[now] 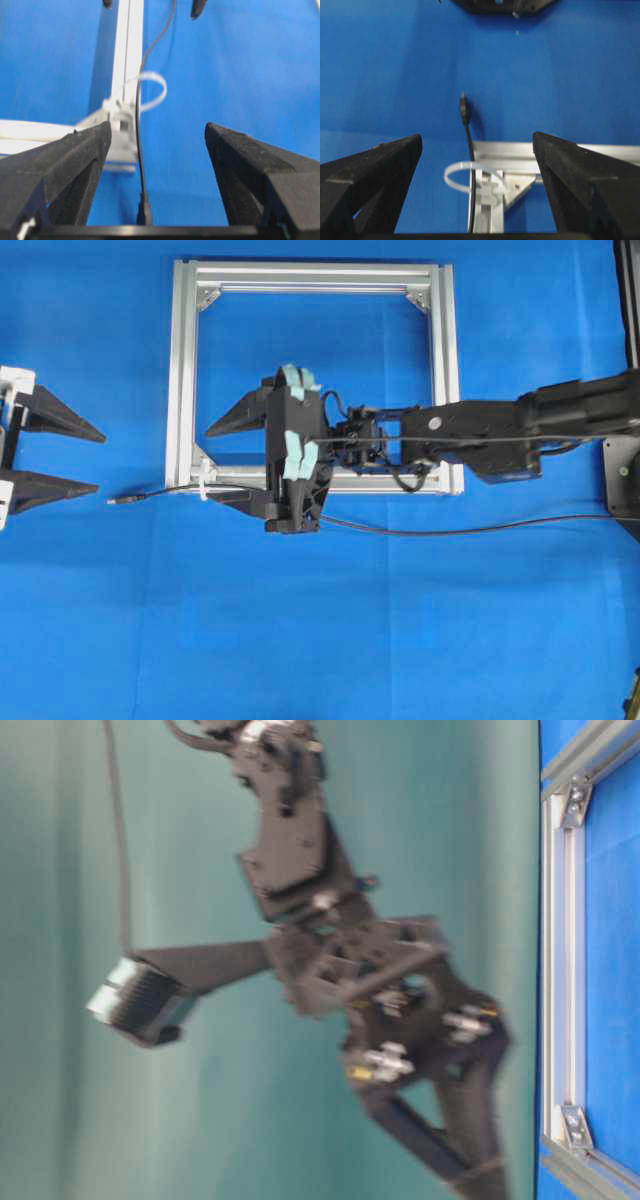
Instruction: Insert the wire through the string loop located on the left side.
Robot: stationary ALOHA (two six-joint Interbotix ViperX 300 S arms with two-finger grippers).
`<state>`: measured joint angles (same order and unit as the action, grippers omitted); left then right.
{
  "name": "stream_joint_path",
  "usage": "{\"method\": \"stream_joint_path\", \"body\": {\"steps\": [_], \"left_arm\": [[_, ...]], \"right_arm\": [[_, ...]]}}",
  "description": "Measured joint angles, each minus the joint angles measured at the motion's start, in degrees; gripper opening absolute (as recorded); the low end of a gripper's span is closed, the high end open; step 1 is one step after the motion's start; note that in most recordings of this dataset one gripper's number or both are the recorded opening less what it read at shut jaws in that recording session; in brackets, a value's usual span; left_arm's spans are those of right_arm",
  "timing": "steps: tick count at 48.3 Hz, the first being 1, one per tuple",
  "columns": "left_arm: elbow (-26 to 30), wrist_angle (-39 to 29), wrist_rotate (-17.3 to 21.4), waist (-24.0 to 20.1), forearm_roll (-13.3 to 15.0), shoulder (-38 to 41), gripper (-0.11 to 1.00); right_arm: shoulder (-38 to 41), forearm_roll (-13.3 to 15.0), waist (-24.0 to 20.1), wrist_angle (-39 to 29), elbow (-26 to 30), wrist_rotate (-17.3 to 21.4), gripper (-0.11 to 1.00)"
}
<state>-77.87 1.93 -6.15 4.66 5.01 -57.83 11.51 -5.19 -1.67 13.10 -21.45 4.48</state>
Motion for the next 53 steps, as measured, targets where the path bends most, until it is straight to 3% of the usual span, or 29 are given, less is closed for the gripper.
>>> {"method": "stream_joint_path", "body": {"steps": [14, 53], "left_arm": [[0.79, 0.0, 0.09, -2.46, -0.44, -2.72, 0.69], [0.79, -1.14, 0.0, -2.55, -0.53, -2.81, 0.69]], "right_arm": [[-2.99, 0.09, 0.09, -1.76, 0.0, 0.0, 0.93], [-2.99, 0.0, 0.09, -2.02, 0.0, 0.0, 0.93]]}}
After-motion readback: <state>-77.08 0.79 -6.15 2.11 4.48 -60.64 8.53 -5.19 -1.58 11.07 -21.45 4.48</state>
